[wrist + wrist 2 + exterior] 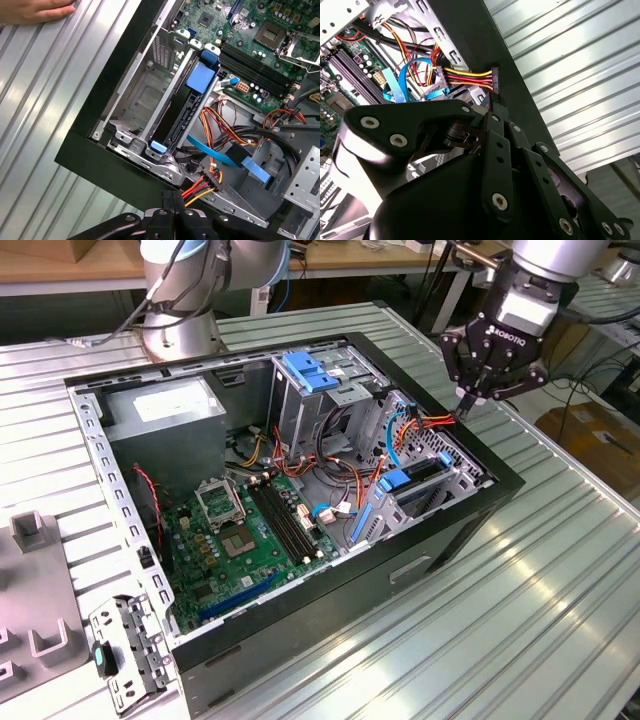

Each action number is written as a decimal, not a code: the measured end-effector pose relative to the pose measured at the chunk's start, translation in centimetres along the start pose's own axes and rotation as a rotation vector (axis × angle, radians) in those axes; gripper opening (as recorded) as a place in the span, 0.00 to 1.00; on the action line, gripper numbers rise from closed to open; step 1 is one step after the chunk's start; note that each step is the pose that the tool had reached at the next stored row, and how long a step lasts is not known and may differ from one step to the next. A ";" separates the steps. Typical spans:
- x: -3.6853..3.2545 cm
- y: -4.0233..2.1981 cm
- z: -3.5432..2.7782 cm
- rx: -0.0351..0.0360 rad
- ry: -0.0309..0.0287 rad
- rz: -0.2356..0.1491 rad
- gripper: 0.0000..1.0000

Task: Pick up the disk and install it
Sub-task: 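Insert the first disk wire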

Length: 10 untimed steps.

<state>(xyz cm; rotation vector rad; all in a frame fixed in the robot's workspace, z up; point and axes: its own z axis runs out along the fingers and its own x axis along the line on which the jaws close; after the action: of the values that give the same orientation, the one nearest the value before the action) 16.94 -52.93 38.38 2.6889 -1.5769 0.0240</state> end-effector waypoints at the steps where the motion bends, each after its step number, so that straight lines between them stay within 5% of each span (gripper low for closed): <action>1: -0.03 -0.08 0.00 0.0001 0.0000 -0.003 0.18; 7: -0.08 -0.37 0.01 0.0007 0.0004 -0.028 0.19; 8: -0.07 -0.39 0.01 0.0009 0.0005 -0.034 0.25; 10: -0.06 -0.41 0.04 0.0019 0.0010 -0.075 0.25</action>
<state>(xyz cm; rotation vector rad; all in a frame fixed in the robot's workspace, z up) 17.26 -52.67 38.33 2.7466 -1.4753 0.0254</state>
